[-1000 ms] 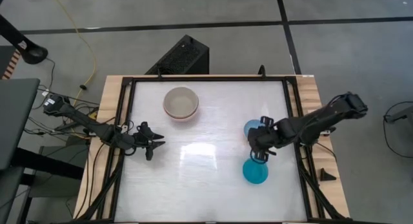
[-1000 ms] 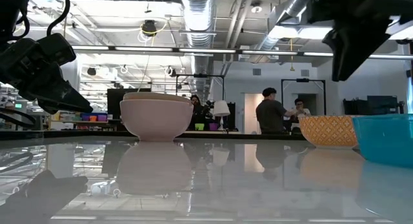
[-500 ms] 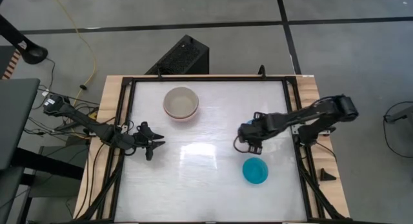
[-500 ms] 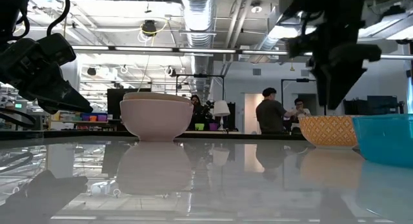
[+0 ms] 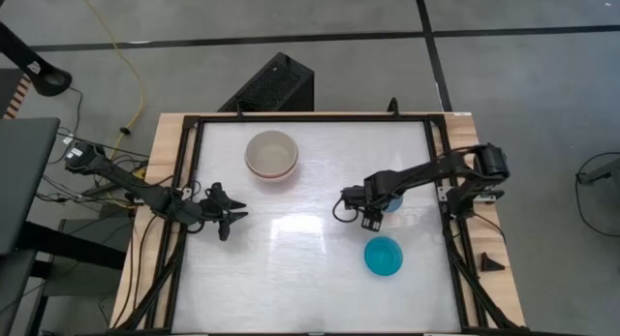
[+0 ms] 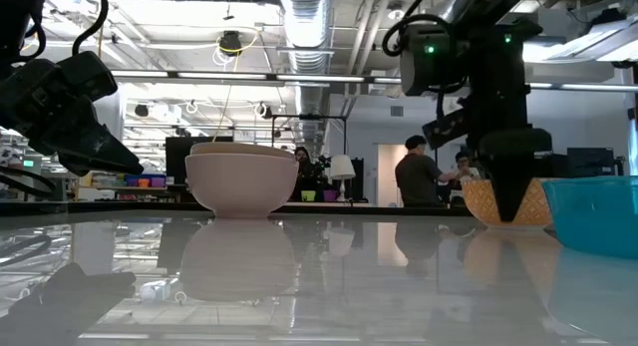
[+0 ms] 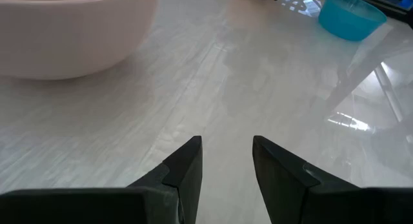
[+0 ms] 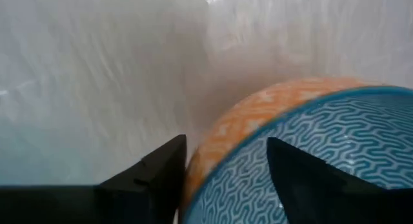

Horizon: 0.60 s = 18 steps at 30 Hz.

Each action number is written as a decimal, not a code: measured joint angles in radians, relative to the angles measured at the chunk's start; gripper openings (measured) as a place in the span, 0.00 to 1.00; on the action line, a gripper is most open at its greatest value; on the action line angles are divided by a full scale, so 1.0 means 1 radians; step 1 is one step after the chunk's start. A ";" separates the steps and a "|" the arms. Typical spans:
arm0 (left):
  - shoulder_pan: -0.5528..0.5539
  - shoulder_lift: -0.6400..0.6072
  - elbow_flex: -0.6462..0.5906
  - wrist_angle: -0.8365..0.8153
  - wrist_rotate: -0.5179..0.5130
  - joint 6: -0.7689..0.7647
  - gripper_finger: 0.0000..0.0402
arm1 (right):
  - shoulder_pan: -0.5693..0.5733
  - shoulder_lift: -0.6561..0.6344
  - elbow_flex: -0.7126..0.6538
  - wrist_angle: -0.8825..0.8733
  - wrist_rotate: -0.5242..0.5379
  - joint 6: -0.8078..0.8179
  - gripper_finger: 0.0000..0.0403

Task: Nest bowls inside each other
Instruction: Stack the orange bowl on top of the gray bowl

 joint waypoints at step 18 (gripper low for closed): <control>0.000 0.000 0.000 -0.001 0.000 0.000 0.31 | 0.028 -0.016 0.171 -0.203 -0.025 0.081 0.10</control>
